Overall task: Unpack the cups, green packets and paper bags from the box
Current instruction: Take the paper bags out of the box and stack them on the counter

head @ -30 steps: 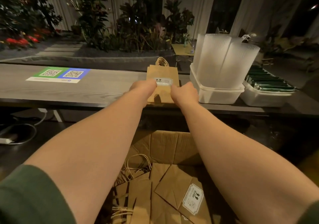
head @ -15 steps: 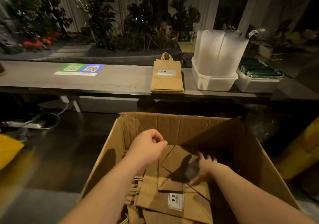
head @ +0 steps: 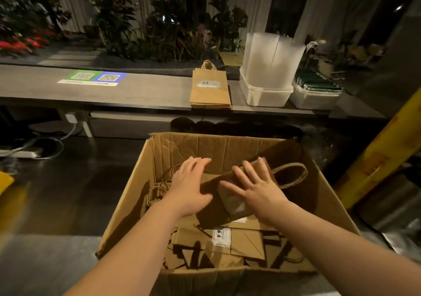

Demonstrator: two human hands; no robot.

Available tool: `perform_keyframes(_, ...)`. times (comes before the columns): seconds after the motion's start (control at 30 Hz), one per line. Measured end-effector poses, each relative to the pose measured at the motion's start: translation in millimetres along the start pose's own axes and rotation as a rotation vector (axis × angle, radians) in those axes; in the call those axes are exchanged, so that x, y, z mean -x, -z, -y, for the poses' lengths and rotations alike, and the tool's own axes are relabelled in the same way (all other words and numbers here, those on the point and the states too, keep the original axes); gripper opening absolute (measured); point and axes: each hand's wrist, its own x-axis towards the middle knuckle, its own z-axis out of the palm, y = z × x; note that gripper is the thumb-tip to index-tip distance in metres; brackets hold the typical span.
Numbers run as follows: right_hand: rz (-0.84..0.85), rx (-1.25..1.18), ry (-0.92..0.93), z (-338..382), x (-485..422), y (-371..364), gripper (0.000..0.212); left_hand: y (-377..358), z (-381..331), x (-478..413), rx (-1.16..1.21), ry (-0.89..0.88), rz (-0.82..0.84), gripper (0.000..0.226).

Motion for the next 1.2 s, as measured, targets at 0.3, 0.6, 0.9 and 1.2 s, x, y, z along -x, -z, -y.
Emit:
perform_keyframes(0.3,-0.456,-0.036,0.048,-12.6,-20.4,37.3,0.113,29.6,14.6,14.7,0.355,0.228,-0.11,0.045)
perform_keyframes(0.6,0.321,-0.705,-0.398,21.0,-35.5,-65.6,0.107,23.4,37.8,32.3,0.442,0.348,-0.396,0.04)
perform_keyframes(0.9,0.453,-0.543,-0.214,35.7,-30.9,-65.0,0.074,16.7,44.0,21.8,0.409,0.298,-0.446,0.054)
perform_keyframes(1.2,-0.011,-0.981,-0.623,4.6,-23.0,-28.6,0.035,17.5,40.9,27.0,0.505,0.289,-0.396,0.077)
